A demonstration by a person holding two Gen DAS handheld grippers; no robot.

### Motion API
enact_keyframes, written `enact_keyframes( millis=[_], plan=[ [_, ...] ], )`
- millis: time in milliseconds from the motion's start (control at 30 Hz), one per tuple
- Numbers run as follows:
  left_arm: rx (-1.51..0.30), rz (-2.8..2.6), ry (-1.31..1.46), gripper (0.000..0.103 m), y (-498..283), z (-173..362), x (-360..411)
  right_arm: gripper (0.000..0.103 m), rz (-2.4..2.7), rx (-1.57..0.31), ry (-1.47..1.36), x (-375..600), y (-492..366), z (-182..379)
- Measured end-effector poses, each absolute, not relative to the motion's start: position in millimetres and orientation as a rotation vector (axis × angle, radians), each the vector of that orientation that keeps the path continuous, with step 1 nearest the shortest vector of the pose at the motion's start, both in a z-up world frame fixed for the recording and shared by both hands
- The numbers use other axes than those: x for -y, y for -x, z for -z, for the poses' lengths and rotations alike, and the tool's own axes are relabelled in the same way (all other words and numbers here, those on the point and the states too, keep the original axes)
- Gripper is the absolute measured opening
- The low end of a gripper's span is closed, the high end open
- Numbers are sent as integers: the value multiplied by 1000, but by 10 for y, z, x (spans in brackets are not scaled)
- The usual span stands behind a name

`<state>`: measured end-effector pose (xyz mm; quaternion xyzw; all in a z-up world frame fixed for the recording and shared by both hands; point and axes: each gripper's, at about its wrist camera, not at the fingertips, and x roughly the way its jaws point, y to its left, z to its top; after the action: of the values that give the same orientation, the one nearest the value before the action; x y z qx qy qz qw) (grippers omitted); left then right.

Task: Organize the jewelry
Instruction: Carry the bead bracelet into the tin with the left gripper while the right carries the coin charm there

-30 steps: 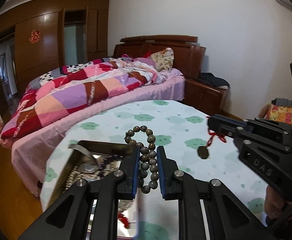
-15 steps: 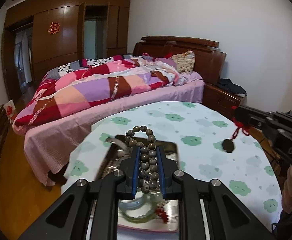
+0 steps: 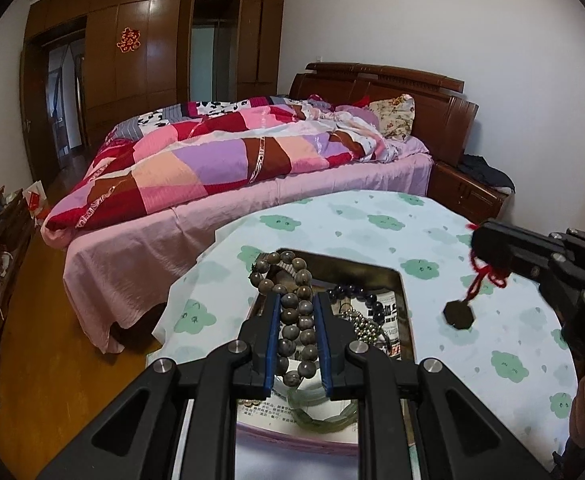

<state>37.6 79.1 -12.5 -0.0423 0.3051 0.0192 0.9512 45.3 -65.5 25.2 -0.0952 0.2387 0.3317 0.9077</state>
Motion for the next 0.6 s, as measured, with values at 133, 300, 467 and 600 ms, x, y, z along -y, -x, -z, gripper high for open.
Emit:
enact_keyframes(
  millis=[133,300,467,600],
  plan=[
    [-635,-38,85,17,-398,159,-787,4,-704,-521,206,560,-454,-171],
    [-658,-44,87,17,-400,238,-797,4,-721,-563,198,515,-442,-48],
    [-680,-42,94,17,-426,323,-803,4,-729,-599,203,434,-446,67],
    [-694,-45,105,17,-445,389,-822,4,-729,-625,217,353,-450,171]
  ],
)
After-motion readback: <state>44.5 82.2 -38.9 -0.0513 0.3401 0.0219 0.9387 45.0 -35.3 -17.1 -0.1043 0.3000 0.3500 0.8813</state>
